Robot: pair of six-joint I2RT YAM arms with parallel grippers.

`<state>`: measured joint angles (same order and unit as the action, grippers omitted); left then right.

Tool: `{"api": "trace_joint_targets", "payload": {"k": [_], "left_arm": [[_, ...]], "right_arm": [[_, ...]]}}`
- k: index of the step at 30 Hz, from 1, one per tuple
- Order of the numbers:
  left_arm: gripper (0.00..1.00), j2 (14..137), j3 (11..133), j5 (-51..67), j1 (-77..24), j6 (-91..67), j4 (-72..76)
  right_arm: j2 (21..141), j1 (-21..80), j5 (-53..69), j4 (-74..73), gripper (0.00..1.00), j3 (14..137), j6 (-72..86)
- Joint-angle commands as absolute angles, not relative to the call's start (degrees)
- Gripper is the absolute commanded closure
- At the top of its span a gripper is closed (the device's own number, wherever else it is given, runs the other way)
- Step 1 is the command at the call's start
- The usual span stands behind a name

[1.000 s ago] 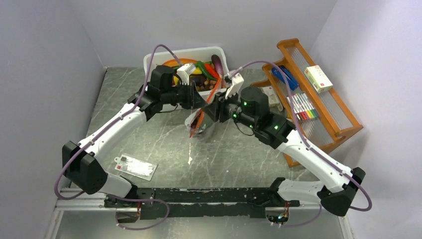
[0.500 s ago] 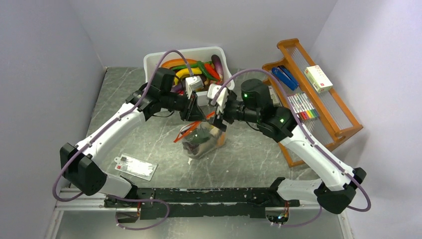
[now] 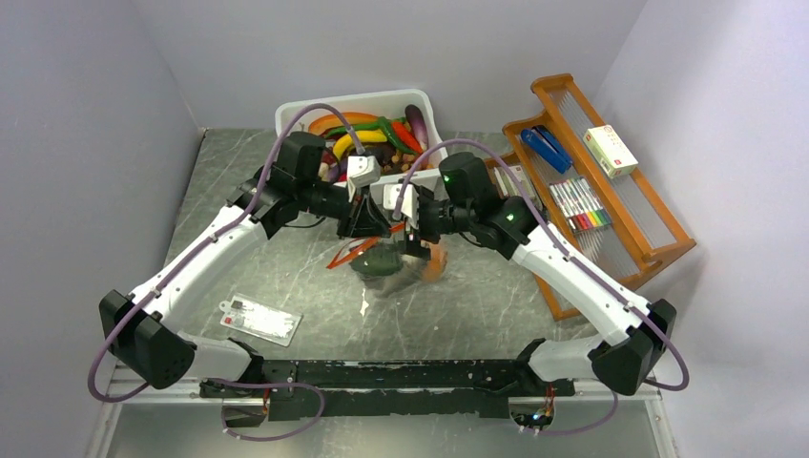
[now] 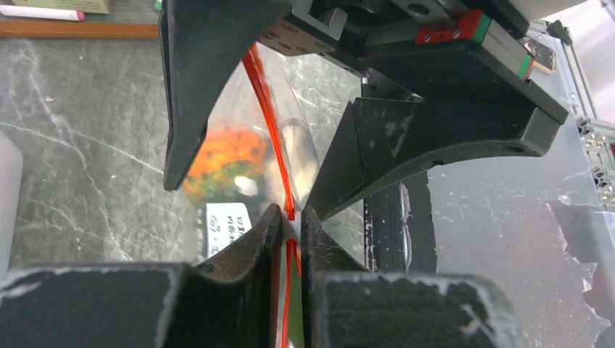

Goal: Place the food in the zip-top bag and seal the zipper
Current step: Zip the zipper food storage bag at the center of the board.

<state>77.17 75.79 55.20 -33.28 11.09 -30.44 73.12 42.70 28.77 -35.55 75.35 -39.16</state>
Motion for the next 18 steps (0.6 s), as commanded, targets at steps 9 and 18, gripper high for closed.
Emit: {"api": "trace_joint_targets", "payload": {"k": [9, 18], "left_arm": [[0.93, 74.33, 75.37, 59.50, -33.48, 16.15, -27.37], [0.93, 71.41, 71.81, 55.33, -33.49, 15.67, -33.20]], "right_arm": [[75.28, 42.41, 38.17, -33.53, 0.68, 72.22, -40.69], [70.88, 32.98, 35.80, -22.69, 1.00, 67.97, -33.47]]}}
